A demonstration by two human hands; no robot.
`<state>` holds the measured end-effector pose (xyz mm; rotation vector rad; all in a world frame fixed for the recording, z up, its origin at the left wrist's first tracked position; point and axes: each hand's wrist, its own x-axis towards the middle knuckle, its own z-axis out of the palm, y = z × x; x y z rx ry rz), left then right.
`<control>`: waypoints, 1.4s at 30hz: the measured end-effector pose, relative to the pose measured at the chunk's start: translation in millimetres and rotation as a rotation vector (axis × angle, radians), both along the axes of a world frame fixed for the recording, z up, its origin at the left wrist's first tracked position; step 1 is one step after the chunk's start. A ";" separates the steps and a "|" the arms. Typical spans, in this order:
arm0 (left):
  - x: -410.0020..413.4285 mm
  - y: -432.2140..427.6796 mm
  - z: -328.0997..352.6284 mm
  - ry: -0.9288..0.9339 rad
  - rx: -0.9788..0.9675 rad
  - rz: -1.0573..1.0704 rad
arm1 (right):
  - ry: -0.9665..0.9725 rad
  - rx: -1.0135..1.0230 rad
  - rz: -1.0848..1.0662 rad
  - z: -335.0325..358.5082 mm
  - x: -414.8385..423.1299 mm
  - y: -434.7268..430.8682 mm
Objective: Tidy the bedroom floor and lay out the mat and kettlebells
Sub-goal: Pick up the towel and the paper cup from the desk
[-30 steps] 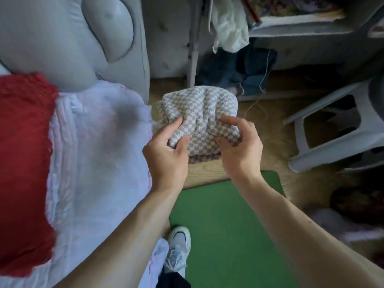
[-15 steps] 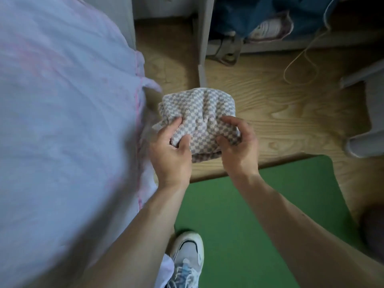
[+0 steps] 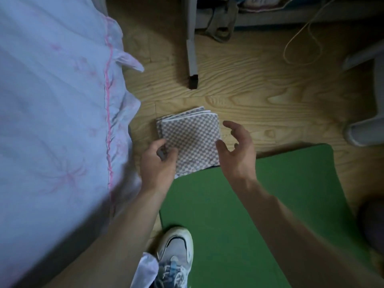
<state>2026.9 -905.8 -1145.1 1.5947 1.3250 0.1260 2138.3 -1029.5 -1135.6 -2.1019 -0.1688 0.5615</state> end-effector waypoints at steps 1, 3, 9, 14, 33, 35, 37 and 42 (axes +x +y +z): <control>2.1 0.2 7.6 -0.009 -0.004 -0.003 | -0.002 0.005 0.006 7.2 0.2 0.1; 7.9 0.5 22.8 -0.064 -0.022 0.008 | -0.021 0.016 0.024 23.6 1.0 0.7; 21.5 -1.5 100.1 -0.227 -0.028 0.069 | -0.021 0.088 0.017 100.1 -2.7 3.1; 20.4 -3.2 195.8 -0.345 0.019 0.043 | -0.074 0.187 -0.024 189.0 -9.3 -0.6; 171.0 -6.7 520.9 -0.871 0.628 -0.445 | -0.538 0.456 -0.226 524.2 141.4 1.5; 202.6 14.3 539.1 -0.888 0.623 -0.423 | -0.552 0.427 -0.215 539.5 170.8 14.3; 236.7 37.7 551.8 -0.868 0.661 -0.443 | -0.539 0.368 -0.183 549.6 200.9 29.2; 339.5 90.7 553.1 -0.726 0.444 -0.416 | -0.494 0.177 -0.168 545.4 280.9 79.9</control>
